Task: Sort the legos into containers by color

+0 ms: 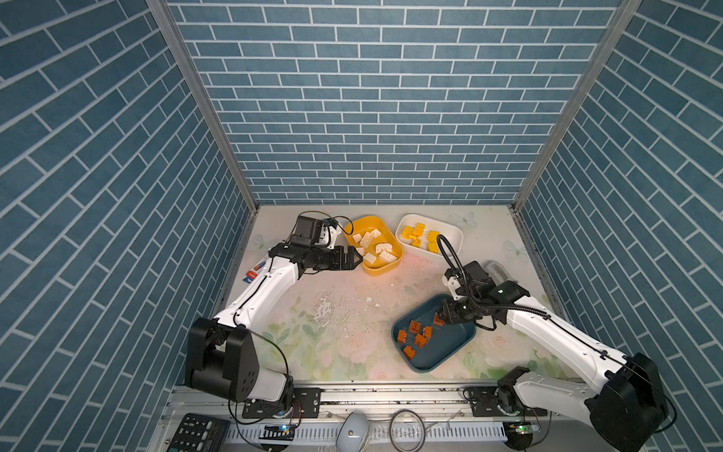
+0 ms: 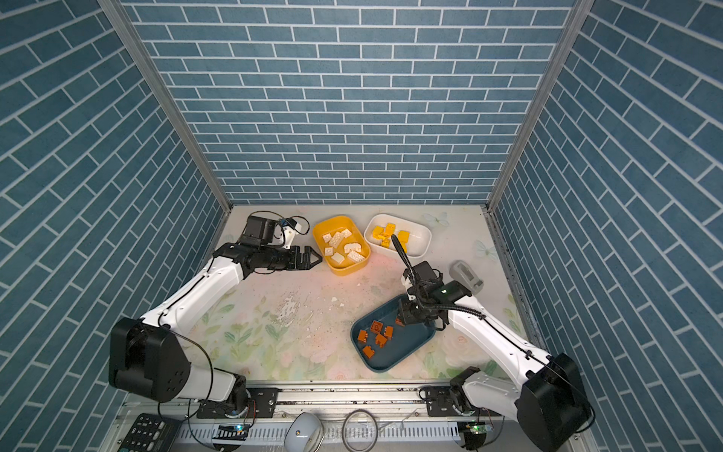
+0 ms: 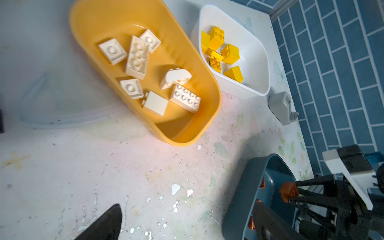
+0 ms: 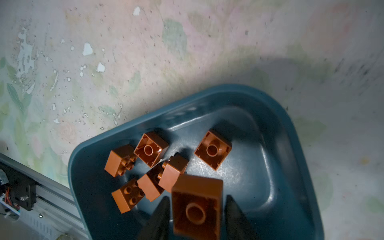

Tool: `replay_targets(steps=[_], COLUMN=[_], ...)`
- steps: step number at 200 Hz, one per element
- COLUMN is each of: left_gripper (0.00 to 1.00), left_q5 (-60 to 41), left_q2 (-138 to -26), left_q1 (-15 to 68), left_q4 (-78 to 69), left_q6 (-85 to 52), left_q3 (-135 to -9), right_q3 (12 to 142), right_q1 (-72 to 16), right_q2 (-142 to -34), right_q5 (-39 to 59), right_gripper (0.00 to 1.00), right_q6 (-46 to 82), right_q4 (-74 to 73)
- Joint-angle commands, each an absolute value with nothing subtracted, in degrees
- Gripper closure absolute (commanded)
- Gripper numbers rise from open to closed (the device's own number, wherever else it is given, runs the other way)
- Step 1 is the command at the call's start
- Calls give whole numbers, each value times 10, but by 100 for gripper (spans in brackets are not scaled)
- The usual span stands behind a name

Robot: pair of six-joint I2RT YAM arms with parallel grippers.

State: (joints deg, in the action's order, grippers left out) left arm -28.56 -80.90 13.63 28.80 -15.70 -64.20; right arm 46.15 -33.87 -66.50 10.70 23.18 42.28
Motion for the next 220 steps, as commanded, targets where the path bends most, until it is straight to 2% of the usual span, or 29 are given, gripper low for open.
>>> replay_targets(steps=[1,27,40,54,69,107,130,143,178,198,220], left_gripper=[1,0,0,0,1,0,0,1,0,0,0], left_q5=[-233,-165,-118,-69,-11,77,92,82,64,71,56], left_q2=[-781,-740,-714,-688,-668,-677,-733,-761,-772,-760,-776], left_q1=[106,75,63,55,49,28,19,18,14,14,14], left_q4=[270,248,233,214,193,66,3,-45,-101,-242,-329], left_q6=[-173,-194,-207,-217,-208,-152,-114,-86,-50,-32,-15], left_q3=[-614,-573,-551,-528,-502,-415,-410,-405,-371,-286,-251], right_q3=[466,476,491,506,524,526,543,528,412,352,318], right_q1=[-338,-301,-258,-201,-158,-79,-68,-63,-53,-47,-27], right_q2=[-679,-691,-693,-701,-717,-769,-827,-844,-832,-824,-812], right_q5=[133,153,168,178,159,20,-162,-212,-182,-159,-90], right_gripper=[44,36,34,25,21,8,2,2,2,2,2], right_q6=[248,251,247,245,232,225,188,150,48,-5,-5], right_q4=[418,398,383,350,317,188,145,89,-133,-251,-285])
